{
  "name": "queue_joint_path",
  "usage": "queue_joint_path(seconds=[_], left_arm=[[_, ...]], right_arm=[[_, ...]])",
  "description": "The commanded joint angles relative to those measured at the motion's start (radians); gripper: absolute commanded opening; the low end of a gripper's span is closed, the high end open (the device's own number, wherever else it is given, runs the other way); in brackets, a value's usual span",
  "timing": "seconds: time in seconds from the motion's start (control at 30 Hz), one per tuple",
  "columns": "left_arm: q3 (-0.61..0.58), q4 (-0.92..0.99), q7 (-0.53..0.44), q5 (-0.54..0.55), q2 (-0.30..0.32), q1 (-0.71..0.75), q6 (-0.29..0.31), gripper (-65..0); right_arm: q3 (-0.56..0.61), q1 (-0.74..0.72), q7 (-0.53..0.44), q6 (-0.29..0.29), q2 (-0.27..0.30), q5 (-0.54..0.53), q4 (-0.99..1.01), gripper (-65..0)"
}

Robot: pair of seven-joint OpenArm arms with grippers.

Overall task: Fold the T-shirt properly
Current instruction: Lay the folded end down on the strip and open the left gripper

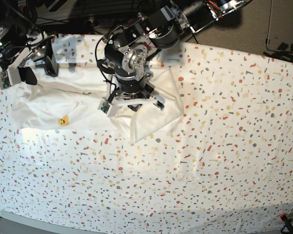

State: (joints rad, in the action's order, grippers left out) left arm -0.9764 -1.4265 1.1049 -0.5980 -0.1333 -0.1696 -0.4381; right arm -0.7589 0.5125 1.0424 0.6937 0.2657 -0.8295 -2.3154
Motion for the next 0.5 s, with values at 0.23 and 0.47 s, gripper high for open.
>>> queue_joint_path(seconds=[0.23,0.47], left_arm=[[-0.037,-0.064,-0.152,0.149,-0.018,-0.016,0.0,-65.0],[-0.14,-0.134,-0.201,0.181,-0.018,-0.016,0.023,-65.0]], right_arm=[[-0.006,0.0,-0.021,0.004,0.011,-0.013,-0.016,-28.4],[-0.006,0.0,-0.021,0.004,0.011,-0.013,-0.016,-28.4]])
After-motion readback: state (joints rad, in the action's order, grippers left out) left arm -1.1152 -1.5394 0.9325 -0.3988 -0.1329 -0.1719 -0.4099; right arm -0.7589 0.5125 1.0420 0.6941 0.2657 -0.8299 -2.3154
